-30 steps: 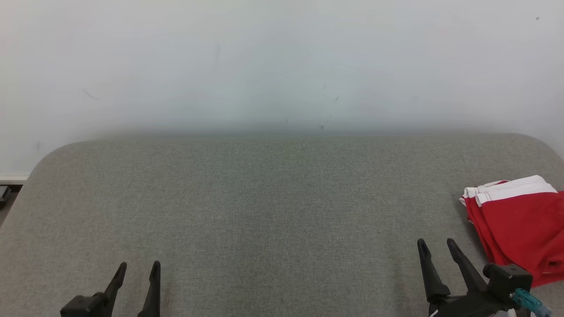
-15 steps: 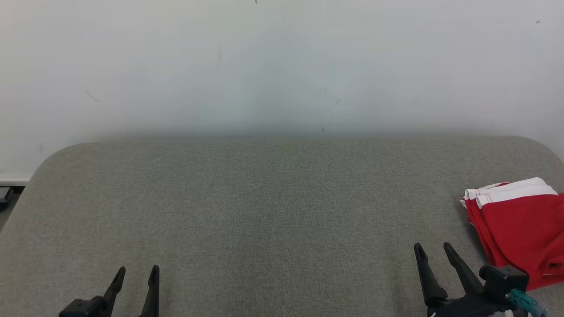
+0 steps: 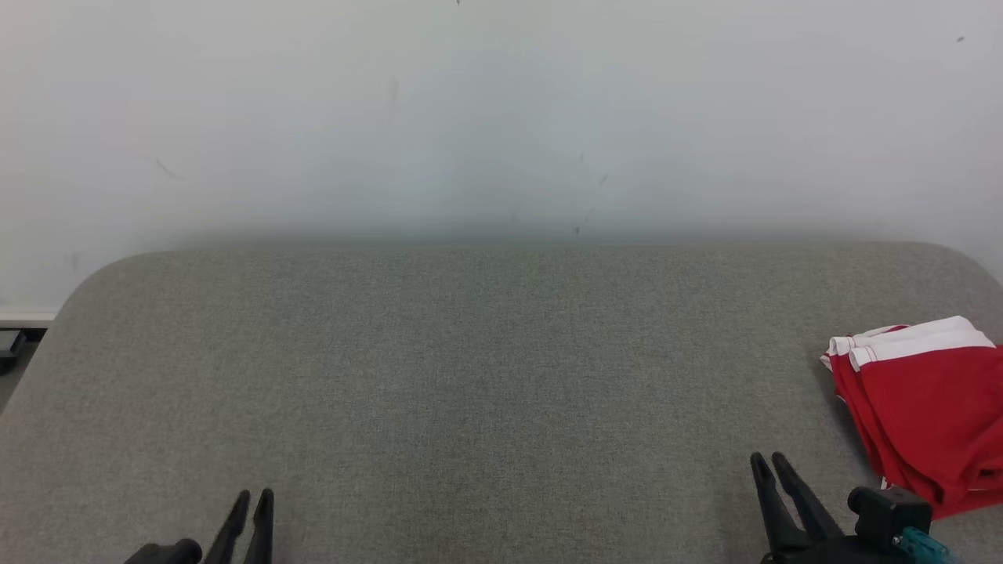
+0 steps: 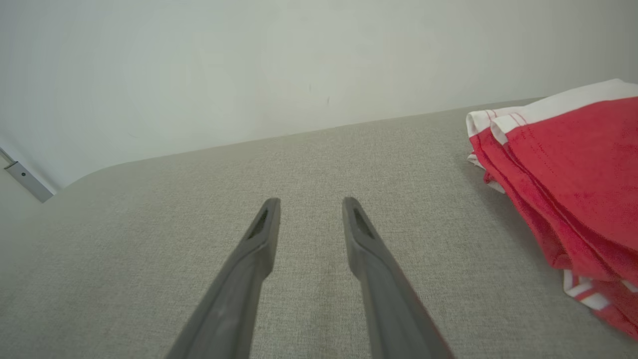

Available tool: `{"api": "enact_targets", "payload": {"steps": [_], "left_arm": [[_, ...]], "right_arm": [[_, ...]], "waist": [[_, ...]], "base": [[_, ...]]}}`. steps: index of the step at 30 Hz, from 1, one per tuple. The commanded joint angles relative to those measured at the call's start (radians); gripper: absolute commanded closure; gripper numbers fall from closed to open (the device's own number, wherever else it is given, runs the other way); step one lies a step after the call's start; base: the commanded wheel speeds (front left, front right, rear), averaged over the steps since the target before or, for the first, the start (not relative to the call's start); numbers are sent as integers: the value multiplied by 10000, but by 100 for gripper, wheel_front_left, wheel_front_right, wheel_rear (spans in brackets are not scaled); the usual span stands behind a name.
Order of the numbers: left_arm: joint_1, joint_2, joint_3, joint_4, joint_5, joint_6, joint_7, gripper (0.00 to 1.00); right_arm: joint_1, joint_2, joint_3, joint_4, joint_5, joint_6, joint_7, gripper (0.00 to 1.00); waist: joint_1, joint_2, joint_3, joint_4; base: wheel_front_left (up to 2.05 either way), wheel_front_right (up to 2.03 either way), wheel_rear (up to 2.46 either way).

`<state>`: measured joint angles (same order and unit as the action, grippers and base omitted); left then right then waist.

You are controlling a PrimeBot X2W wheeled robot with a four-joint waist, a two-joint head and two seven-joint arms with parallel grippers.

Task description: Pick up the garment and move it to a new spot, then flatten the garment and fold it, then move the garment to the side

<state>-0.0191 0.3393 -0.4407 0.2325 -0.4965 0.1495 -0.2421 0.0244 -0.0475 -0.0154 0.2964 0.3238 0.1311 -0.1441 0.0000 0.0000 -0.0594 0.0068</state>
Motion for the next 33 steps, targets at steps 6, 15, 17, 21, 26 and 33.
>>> {"api": "enact_targets", "payload": {"steps": [6, 15, 17, 21, 26, 33], "left_arm": [[-68, -255, 346, 125, -773, -185, 260, 100], [-308, -549, 1015, 277, -2092, -518, 693, 100], [-360, -612, 1155, 302, -2360, -586, 784, 100], [-449, -732, 1423, 335, -2878, -721, 960, 100], [-550, -882, 1746, 374, -3497, -877, 1174, 100], [-693, -1077, 2170, 434, -4309, -1088, 1453, 100]], "right_arm": [[-113, 10, -126, 132, 861, 0, 224, 100], [-328, 2, -165, 82, 2376, -1, 441, 100], [-375, 1, -179, 75, 2690, -1, 488, 100], [-463, -2, -210, 66, 3288, -1, 583, 100], [-581, -6, -251, 58, 4005, -1, 704, 100], [-734, -11, -308, 51, 4939, -2, 861, 100]], "waist": [[0, 0, 27, 3], [0, 0, 70, -11], [0, 0, 80, -12], [0, 0, 100, -16], [0, 0, 125, -20], [0, 0, 161, -26]], "base": [[0, 0, 0], [0, 0, 0], [0, 0, 0], [0, 0, 0], [0, 0, 0], [0, 0, 0]]}}
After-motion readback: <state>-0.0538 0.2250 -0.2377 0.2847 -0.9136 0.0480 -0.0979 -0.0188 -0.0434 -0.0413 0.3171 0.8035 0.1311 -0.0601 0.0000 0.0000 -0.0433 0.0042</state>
